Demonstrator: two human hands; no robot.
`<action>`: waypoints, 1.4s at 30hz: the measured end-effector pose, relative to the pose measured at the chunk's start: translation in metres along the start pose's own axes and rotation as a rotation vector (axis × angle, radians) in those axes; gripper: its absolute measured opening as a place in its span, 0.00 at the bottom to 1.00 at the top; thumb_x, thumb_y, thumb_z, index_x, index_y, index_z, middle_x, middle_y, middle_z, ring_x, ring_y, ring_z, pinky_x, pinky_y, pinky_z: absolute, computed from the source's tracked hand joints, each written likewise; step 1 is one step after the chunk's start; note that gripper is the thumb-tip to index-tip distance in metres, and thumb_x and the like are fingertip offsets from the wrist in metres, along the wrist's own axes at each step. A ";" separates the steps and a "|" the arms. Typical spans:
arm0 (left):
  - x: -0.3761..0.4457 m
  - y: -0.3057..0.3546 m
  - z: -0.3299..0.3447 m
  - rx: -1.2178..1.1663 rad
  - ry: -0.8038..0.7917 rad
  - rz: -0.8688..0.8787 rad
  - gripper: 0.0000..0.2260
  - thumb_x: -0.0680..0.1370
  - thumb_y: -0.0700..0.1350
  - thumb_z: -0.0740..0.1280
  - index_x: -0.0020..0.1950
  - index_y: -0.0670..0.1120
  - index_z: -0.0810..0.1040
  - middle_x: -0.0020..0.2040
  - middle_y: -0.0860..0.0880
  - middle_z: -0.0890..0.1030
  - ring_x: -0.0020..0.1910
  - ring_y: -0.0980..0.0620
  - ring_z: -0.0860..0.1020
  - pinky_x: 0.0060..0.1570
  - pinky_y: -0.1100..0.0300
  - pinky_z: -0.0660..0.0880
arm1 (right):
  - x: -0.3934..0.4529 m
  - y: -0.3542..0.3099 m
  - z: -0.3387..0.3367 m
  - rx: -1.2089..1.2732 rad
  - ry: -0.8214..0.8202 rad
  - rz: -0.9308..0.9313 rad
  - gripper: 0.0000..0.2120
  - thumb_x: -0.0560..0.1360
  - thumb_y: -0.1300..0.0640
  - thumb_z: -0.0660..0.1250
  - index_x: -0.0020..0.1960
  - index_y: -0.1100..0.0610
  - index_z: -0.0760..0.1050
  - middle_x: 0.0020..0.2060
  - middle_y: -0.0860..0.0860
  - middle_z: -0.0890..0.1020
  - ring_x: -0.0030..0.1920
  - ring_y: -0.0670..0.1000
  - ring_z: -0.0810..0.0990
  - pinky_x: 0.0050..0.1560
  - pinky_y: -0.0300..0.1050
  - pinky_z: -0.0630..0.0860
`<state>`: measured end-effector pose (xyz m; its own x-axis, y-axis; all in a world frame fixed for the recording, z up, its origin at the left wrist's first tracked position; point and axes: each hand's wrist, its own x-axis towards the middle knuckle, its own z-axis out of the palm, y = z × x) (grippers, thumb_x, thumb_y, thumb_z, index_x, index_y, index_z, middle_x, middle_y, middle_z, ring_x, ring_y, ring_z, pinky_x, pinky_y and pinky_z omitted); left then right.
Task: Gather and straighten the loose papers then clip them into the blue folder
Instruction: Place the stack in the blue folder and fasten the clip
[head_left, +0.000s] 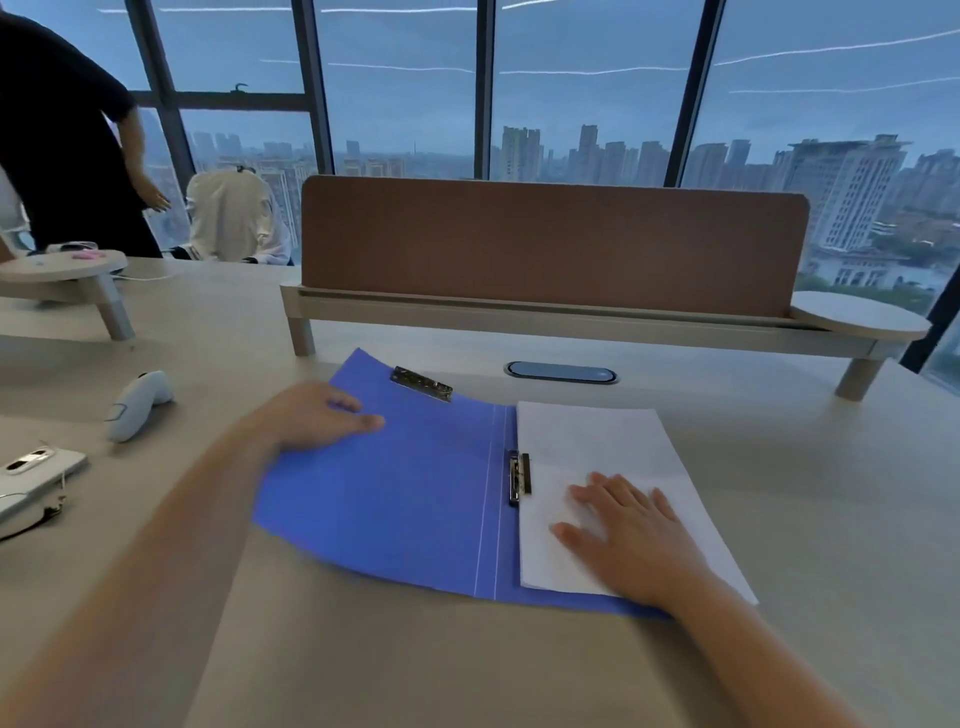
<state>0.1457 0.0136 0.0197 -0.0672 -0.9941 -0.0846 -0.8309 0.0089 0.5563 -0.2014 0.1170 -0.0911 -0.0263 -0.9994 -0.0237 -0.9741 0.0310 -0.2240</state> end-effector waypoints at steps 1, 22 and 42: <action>-0.005 0.015 -0.015 0.046 -0.019 0.055 0.25 0.72 0.61 0.72 0.66 0.51 0.79 0.68 0.53 0.75 0.69 0.51 0.71 0.67 0.57 0.64 | -0.001 -0.001 -0.001 0.002 -0.005 0.001 0.34 0.74 0.26 0.47 0.76 0.39 0.57 0.81 0.42 0.53 0.81 0.46 0.47 0.79 0.57 0.44; -0.024 0.132 0.193 0.253 -0.228 0.499 0.29 0.79 0.68 0.49 0.78 0.61 0.58 0.81 0.58 0.54 0.80 0.53 0.51 0.78 0.49 0.47 | -0.021 -0.001 -0.009 0.150 -0.216 0.071 0.56 0.61 0.17 0.41 0.81 0.47 0.40 0.81 0.45 0.45 0.81 0.49 0.47 0.78 0.48 0.43; -0.017 0.097 0.188 -0.187 -0.053 0.320 0.24 0.76 0.58 0.69 0.71 0.56 0.74 0.81 0.51 0.57 0.80 0.55 0.53 0.72 0.57 0.60 | -0.034 0.047 -0.082 0.324 0.635 0.342 0.11 0.79 0.61 0.60 0.50 0.59 0.81 0.42 0.56 0.85 0.45 0.61 0.82 0.44 0.53 0.78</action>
<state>-0.0372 0.0521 -0.0804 -0.3398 -0.9373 0.0775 -0.6486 0.2932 0.7024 -0.2646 0.1507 -0.0208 -0.5306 -0.7491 0.3967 -0.7776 0.2439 -0.5795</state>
